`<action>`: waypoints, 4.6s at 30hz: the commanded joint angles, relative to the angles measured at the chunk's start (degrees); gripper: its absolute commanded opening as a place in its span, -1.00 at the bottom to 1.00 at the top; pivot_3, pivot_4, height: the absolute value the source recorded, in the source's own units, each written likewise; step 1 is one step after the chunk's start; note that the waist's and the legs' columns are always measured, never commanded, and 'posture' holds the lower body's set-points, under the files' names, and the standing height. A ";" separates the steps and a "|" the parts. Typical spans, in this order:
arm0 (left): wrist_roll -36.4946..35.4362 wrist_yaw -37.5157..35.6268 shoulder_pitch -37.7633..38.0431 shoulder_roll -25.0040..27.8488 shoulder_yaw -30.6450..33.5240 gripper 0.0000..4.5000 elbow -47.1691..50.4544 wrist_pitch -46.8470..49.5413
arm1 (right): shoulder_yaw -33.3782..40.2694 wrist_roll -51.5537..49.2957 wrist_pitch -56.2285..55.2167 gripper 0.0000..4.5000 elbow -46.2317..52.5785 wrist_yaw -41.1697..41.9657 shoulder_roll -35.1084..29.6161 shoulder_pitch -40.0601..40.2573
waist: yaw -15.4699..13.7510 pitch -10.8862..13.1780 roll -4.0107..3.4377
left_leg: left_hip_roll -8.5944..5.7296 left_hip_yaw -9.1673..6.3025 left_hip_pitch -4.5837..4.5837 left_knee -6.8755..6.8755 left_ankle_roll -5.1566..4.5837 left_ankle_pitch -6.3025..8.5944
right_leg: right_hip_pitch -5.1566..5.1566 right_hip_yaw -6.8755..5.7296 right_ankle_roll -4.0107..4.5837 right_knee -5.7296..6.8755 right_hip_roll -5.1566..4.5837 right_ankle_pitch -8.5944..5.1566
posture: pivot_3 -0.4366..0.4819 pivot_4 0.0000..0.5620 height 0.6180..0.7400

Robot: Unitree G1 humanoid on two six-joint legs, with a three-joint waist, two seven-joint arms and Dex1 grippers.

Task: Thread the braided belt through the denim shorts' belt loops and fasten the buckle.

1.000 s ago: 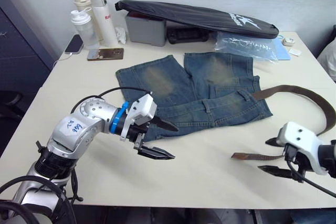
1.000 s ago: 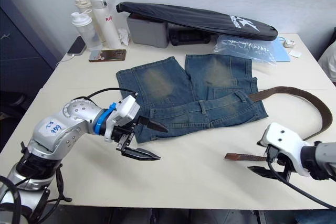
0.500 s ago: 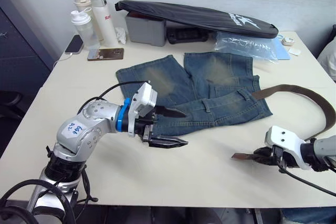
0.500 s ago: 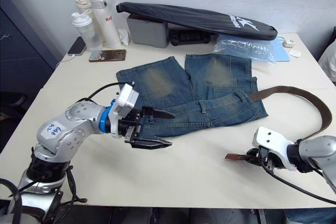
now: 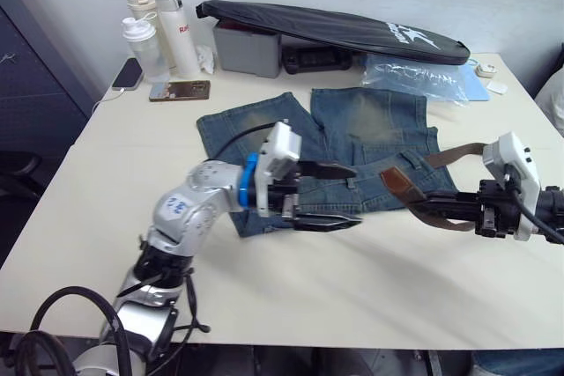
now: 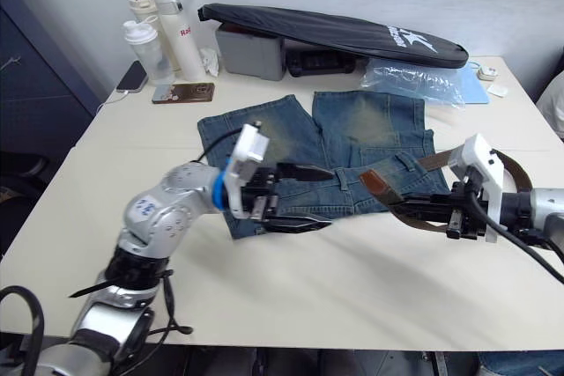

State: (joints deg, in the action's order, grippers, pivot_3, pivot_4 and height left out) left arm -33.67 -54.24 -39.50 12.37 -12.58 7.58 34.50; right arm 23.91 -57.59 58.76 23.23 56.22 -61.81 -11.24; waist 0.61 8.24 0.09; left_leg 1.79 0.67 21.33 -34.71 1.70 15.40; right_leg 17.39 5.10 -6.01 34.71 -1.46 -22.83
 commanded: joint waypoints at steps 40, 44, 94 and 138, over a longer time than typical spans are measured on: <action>-6.77 0.17 -4.61 -9.80 4.40 -1.00 -8.92 6.31 | 10.72 -18.86 5.06 -0.82 4.22 -20.10 -1.37 3.61 | -0.74 -0.02 -0.04 | -0.05 -0.01 0.16 -0.02 -0.08 0.05 | 0.06 -0.03 -0.08 -0.22 0.03 0.03 | -0.05 -0.47 1.00; -5.83 1.67 -6.33 -11.74 3.99 -1.00 -11.40 5.73 | 15.71 -20.65 5.04 -0.12 5.54 -22.16 -0.34 6.80 | -0.61 -0.02 -0.04 | -0.05 0.00 0.18 -0.01 -0.08 0.05 | 0.06 -0.02 -0.11 -0.27 0.03 0.05 | -0.05 -0.47 1.00; -23.80 38.72 -19.94 -28.23 19.33 -1.00 -27.78 20.83 | -6.56 -23.45 -47.50 0.92 15.15 -56.64 59.12 10.52 | -0.28 -0.03 -0.12 | -0.01 0.11 0.08 0.29 0.29 -0.08 | 0.21 0.94 -0.51 -0.07 0.75 -0.10 | -0.05 -0.47 1.00; 38.99 14.31 -28.61 -21.25 -19.30 0.98 -63.11 -40.96 | 10.60 -29.57 -43.45 -1.00 10.62 -71.73 37.85 13.51 | -0.41 0.02 -0.13 | -0.07 0.74 0.15 0.59 -0.69 0.31 | 0.27 1.90 -0.50 -0.64 0.76 -0.09 | -0.05 -0.47 1.00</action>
State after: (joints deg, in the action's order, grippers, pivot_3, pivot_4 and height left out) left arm 4.02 -41.66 -66.04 -8.02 -33.00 -54.13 -4.08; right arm 34.04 -87.81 16.32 30.22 -15.15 -24.09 1.87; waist 0.20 8.26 -0.03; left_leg 1.73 1.40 21.51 -34.12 1.03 15.71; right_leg 17.68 7.00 -6.52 34.11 -0.67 -22.92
